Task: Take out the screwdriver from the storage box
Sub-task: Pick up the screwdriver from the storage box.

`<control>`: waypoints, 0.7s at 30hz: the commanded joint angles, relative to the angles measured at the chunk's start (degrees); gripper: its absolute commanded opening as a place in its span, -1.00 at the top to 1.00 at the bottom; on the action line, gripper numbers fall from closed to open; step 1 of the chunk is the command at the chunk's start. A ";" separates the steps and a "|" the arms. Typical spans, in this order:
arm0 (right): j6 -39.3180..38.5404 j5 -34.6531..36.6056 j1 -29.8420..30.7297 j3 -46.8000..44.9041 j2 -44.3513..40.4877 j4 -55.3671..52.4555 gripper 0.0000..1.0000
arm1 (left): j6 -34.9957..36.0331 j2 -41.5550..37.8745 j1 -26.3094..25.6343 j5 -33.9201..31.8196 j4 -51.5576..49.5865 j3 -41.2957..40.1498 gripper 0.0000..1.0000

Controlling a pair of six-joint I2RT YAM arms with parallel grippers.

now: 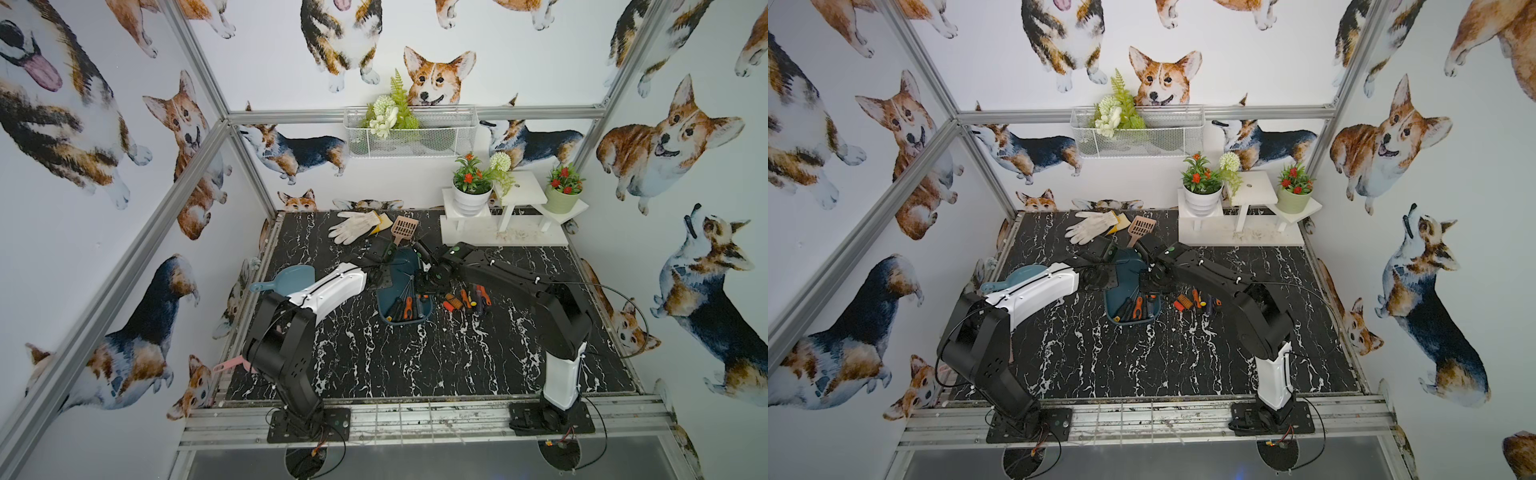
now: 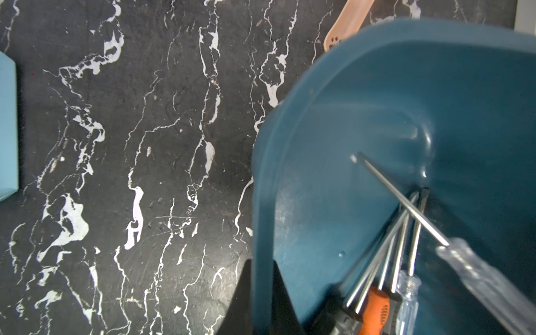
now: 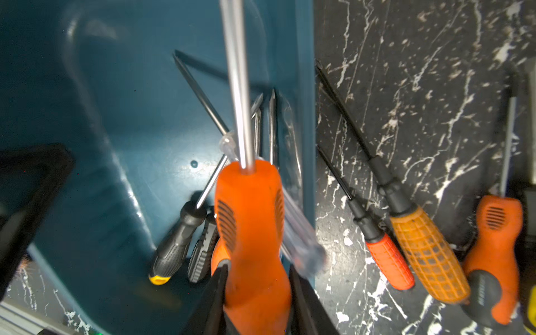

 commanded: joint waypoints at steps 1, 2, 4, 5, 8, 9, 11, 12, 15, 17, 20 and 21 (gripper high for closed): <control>-1.54 -0.83 -0.49 -0.53 -2.20 -0.41 1.00 | 0.04 0.45 0.05 0.23 -0.33 0.75 1.00; -1.97 -1.10 -0.76 -0.52 -2.60 -0.54 1.00 | -0.02 0.39 0.07 0.22 -0.29 0.76 1.00; -3.19 -1.94 -1.12 -0.68 -3.67 -1.11 1.00 | -0.01 0.50 0.11 0.14 -0.29 0.85 1.00; -3.63 -2.39 -1.27 -0.77 -3.94 -1.31 1.00 | 0.02 0.63 0.11 0.13 -0.28 0.88 1.00; -5.23 -3.79 -1.66 -0.81 -4.62 -2.62 1.00 | -0.02 0.71 0.12 0.18 -0.32 1.07 1.00; -5.59 -3.72 -1.67 -0.90 -4.85 -3.20 1.00 | 0.02 0.73 0.16 0.19 -0.29 1.16 1.00; -6.30 -3.29 -1.84 -1.52 -5.62 -3.74 1.00 | 0.06 0.72 0.12 0.09 -0.30 1.24 1.00; -6.73 -3.21 -2.03 -1.96 -6.16 -3.87 1.00 | 0.09 0.72 0.12 0.05 -0.38 1.30 1.00; -8.60 -3.95 -3.36 -3.00 -6.93 -4.69 1.00 | 0.25 0.55 0.32 -0.35 -0.59 1.28 1.00; -10.21 -3.61 -4.32 -3.32 -6.63 -6.60 1.00 | 0.31 0.38 0.47 -0.78 -0.87 1.26 1.00; -13.64 -2.57 -5.06 -3.58 -5.06 -9.78 1.00 | 0.59 -0.18 0.74 -1.14 -0.87 0.93 1.00; -14.72 -1.81 -5.03 -3.39 -4.32 -11.18 1.00 | 0.73 -0.24 0.74 -1.43 -0.98 0.90 1.00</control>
